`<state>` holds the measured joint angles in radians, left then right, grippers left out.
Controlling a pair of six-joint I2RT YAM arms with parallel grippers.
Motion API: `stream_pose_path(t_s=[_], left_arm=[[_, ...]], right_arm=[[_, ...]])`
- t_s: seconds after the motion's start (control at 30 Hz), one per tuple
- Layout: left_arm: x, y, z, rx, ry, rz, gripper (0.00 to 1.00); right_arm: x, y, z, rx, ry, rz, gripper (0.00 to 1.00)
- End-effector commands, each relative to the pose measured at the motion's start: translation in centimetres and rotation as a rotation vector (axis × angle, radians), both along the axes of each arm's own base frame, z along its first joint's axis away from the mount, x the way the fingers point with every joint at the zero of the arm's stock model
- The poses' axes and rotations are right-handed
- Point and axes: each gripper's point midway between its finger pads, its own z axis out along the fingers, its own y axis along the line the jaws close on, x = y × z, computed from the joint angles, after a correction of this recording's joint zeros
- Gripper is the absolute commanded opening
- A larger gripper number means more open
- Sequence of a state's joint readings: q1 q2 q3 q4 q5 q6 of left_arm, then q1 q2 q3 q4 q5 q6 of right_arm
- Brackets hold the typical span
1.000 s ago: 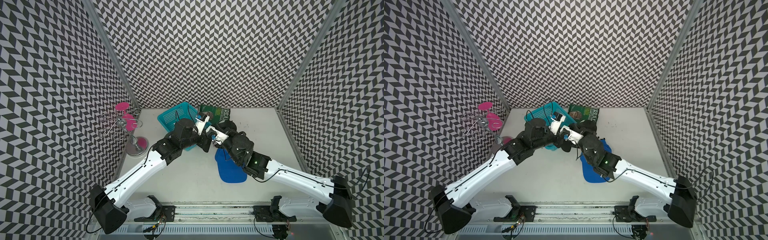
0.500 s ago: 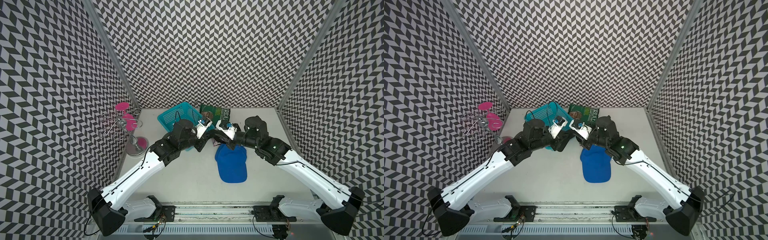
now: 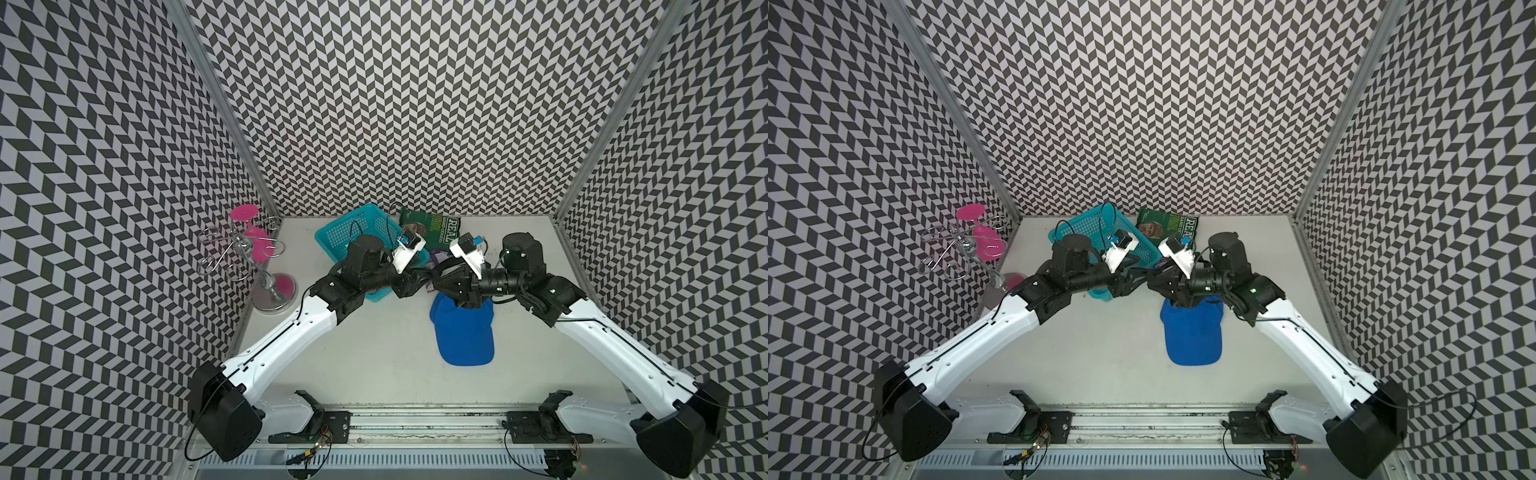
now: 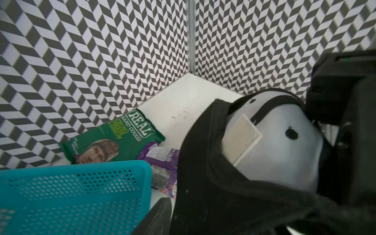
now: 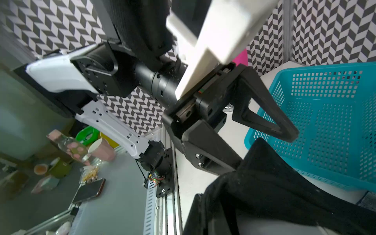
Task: Turn the baseball cap inside out
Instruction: Turn over the baseball cap.
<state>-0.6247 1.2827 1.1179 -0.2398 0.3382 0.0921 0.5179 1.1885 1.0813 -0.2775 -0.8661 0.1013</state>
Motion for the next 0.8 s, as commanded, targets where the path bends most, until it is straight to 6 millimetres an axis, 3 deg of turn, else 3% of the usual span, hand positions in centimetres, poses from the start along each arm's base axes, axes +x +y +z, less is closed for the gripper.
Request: stream_pose_path(t_s=[0.0,0.13,0.27,0.53,0.67,0.77], left_arm=[[1.0,1.6,2.0,-0.058,-0.048,0.122,0.8],[0.5,4.3,1.8,-0.033,-0.076,0.226,0.94],[-0.5,5.5,2.8,-0.01,-0.141,0.237,0.96],[-3.9,3.0,7.2,-0.082,-0.412,0.016,0.94],[-3.4,1.5,7.5,-0.107,-0.467,-0.029,0.91],[-2.6,0.2,7.7,-0.114,-0.474,-0.046,0.83]], right_arm=[[0.9,-1.4,3.6,0.162,0.016,-0.07,0.0],[3.6,-2.9,3.2,0.221,0.106,-0.158,0.0],[5.3,-3.3,3.0,0.197,0.147,-0.191,0.02],[5.0,-2.5,4.1,0.23,0.207,-0.087,0.03],[4.6,-2.4,5.2,0.246,0.221,-0.053,0.03],[4.1,-2.2,6.0,0.273,0.242,-0.016,0.04]])
